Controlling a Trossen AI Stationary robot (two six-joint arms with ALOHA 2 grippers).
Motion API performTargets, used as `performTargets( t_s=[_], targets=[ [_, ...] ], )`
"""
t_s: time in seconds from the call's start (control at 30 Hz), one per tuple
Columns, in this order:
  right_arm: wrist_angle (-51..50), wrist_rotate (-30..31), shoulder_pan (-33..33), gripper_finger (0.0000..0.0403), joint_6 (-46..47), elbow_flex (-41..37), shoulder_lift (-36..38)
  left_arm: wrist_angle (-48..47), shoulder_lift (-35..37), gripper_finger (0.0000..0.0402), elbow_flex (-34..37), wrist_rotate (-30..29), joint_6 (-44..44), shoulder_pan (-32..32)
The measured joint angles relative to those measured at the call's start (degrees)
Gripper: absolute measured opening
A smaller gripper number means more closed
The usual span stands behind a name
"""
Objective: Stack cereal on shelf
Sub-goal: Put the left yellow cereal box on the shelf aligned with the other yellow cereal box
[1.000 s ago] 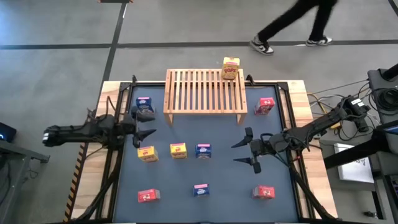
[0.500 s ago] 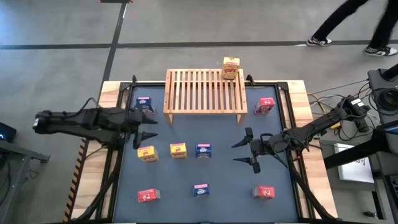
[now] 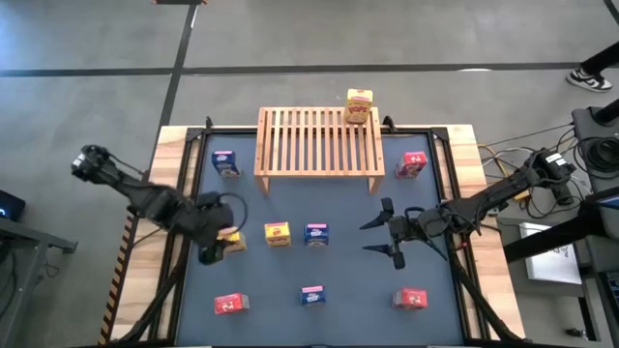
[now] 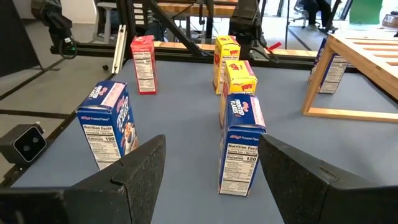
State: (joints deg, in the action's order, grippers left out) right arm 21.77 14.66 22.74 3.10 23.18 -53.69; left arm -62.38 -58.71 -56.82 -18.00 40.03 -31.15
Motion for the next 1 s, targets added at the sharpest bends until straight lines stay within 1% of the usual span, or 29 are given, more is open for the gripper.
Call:
performTargets(
  t_s=[0.13,0.23,0.37,0.5,0.67,0.77,1.0],
  targets=[
    [-0.01,0.02,0.0,0.0244,0.84,0.0,0.0,-3.31,0.98,0.0249,0.54,-10.21,8.16,-6.6],
    [0.01,0.0,0.0,0.0244,2.16,0.0,0.0,-4.69,1.78,0.0249,1.24,-12.55,13.02,-8.8],
    [0.01,0.0,0.0,0.0244,2.94,0.0,0.0,-4.51,2.02,0.0249,3.57,-12.02,15.48,-9.19],
    [0.32,0.02,0.0,0.0244,2.92,0.0,0.0,-4.39,1.78,0.0249,7.08,-7.18,17.53,-9.19],
    [1.37,0.0,0.0,0.0244,2.94,0.0,0.0,0.07,2.46,0.0249,10.92,-5.01,18.25,-9.14],
    [1.33,0.0,0.0,0.0244,3.16,0.0,0.0,2.91,2.72,0.0249,12.49,-4.33,17.67,-9.17],
    [2.49,0.01,0.0,0.0244,5.21,0.0,-1.81,3.21,2.61,0.0249,13.73,-4.53,17.66,-9.17]
  ],
)
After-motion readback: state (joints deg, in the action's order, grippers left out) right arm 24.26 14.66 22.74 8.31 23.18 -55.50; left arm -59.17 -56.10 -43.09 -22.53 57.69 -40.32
